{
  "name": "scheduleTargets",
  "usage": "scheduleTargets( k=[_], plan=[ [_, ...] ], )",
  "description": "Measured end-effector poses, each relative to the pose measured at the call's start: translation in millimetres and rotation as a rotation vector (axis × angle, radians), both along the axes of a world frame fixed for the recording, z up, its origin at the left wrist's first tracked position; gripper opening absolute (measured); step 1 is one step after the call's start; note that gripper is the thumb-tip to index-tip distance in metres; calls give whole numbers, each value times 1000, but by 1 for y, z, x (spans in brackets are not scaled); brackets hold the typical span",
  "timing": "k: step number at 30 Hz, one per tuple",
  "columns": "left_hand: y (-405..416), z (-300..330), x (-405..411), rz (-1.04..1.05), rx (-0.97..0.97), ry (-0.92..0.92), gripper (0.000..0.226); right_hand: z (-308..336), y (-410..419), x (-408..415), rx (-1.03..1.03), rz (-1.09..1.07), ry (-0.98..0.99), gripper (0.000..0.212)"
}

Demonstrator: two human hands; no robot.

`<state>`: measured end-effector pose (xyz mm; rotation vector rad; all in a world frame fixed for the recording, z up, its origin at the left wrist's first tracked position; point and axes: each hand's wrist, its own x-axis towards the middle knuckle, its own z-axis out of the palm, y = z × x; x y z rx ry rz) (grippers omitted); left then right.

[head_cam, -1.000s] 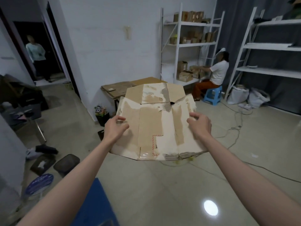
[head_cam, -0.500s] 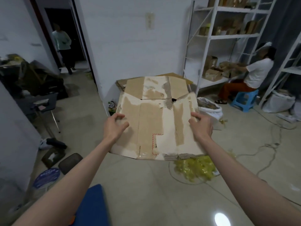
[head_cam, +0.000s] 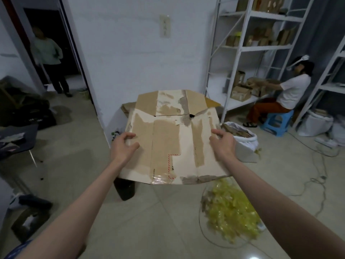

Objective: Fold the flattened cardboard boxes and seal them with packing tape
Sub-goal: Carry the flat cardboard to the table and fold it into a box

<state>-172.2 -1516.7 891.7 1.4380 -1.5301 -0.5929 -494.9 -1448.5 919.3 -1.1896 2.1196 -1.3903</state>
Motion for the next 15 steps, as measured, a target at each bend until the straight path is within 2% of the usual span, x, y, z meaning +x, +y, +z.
scheduleTargets(
  k=[7, 15],
  plan=[
    [-139, 16, -30, -107, -7, -73, 36, 9, -104, -23, -31, -113, -64, 35],
    [-285, -8, -103, -188, -5, -111, 35, -18, -231, -86, -22, -144, -67, 35]
  ],
)
